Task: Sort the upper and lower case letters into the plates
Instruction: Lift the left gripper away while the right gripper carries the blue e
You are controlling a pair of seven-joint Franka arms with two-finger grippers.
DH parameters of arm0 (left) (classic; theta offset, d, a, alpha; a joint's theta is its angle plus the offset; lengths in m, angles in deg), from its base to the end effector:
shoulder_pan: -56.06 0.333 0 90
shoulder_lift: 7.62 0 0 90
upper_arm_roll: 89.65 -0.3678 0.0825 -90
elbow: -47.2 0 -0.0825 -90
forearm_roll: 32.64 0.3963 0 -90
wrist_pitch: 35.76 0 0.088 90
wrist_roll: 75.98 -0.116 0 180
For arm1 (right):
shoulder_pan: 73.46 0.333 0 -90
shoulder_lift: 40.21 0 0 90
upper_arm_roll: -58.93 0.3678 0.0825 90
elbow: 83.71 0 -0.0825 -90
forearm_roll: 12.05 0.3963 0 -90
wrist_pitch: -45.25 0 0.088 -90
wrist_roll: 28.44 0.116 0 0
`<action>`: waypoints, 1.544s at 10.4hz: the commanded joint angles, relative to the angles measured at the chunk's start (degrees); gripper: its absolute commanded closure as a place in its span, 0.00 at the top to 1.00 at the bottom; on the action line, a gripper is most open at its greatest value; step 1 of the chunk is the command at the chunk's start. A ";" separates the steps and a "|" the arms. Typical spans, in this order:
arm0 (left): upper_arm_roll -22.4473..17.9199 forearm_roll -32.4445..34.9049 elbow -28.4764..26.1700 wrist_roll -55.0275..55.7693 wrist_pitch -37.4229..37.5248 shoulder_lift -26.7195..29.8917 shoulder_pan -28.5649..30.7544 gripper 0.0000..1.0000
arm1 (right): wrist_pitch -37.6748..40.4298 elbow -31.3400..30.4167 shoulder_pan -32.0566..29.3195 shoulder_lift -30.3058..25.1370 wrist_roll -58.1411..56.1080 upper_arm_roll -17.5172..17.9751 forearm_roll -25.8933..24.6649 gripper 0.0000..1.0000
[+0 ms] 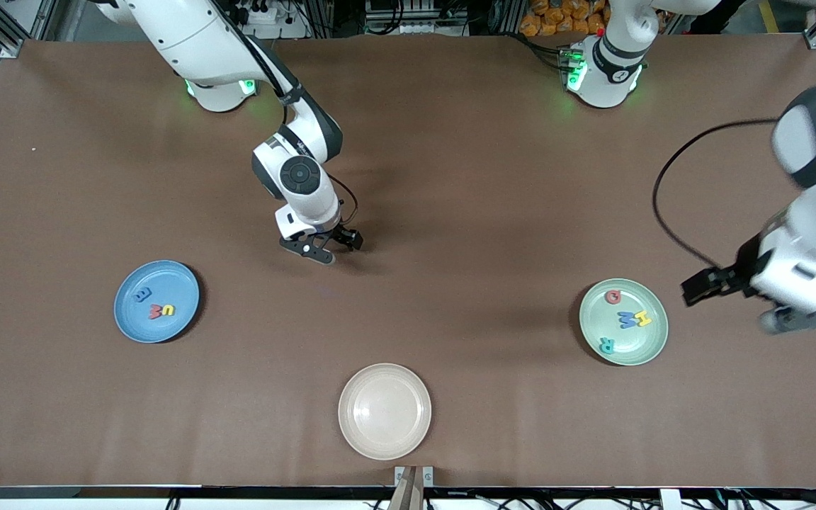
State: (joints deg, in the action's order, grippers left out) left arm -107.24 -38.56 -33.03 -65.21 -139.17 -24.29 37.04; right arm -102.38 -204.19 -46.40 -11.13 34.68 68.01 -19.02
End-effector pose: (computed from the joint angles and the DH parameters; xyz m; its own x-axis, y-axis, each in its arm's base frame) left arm 0.6835 -0.0580 0.5982 0.9791 0.1634 0.1213 0.1597 -0.9864 0.0393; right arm 0.4908 0.3582 0.1993 0.9261 -0.3765 -0.0234 -0.3762 -0.9264 0.0146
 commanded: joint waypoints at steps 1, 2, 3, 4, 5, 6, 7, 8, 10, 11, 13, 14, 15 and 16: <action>5.35 1.25 -1.77 -0.49 4.07 5.49 5.29 1.00 | -0.55 -1.08 0.27 -0.87 2.09 0.15 -1.11 1.00; 6.85 1.61 -1.77 -1.01 5.49 7.25 7.40 1.00 | -0.55 -1.77 0.27 -1.13 2.09 0.15 -1.11 1.00; 8.78 1.70 -1.86 -1.10 7.24 8.92 9.68 1.00 | -0.63 -2.91 0.27 -2.27 2.00 0.15 -1.20 1.00; 10.63 1.61 -2.64 -1.28 9.70 11.03 11.62 1.00 | -0.63 -3.88 0.19 -3.15 2.00 0.15 -1.28 1.00; 12.99 1.61 -3.52 -1.28 10.77 12.87 14.33 1.00 | -0.63 -3.89 0.19 -3.16 2.00 0.15 -1.28 1.00; 13.80 1.61 -5.10 -1.28 10.95 14.89 15.32 1.00 | -0.72 -3.89 0.19 -3.07 2.00 0.15 -1.28 1.00; 13.72 1.61 -6.85 -1.28 10.95 16.65 15.33 1.00 | -0.64 -3.89 0.19 -3.16 2.00 0.15 -1.28 1.00; 13.81 1.61 -7.48 -1.28 10.95 16.93 15.42 1.00 | -0.72 -3.89 0.19 -3.16 2.00 0.15 -1.28 1.00; 15.64 1.70 -7.22 -1.28 10.95 16.67 17.69 1.00 | -0.72 -3.89 0.27 -3.16 2.00 0.15 -1.28 0.58; 15.74 1.61 -7.31 -1.28 10.95 16.58 17.88 1.00 | -0.81 -3.89 0.27 -3.16 2.09 0.15 -1.28 0.29; 15.74 1.61 -7.14 -1.11 10.95 16.06 17.97 1.00 | -2.03 -4.15 0.36 -3.07 2.18 0.15 -1.28 0.00; 15.74 1.61 -6.87 -1.10 10.87 15.88 17.97 1.00 | -2.65 -4.50 0.27 -3.07 2.18 0.15 -1.28 0.00; 15.65 1.61 -6.87 -1.10 10.78 15.79 17.88 1.00 | -2.74 -4.50 0.27 -3.07 2.18 0.15 -1.37 0.00; 15.74 1.70 -6.87 -1.10 10.86 15.79 17.88 1.00 | -2.66 -4.50 0.27 -3.07 2.09 0.15 -1.37 0.00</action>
State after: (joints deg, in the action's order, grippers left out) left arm -92.60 -38.24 -39.66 -65.29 -128.01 -8.82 53.95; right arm -104.40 -206.61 -46.27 -12.73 35.19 68.25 -19.08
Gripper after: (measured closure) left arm 0.000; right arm 0.727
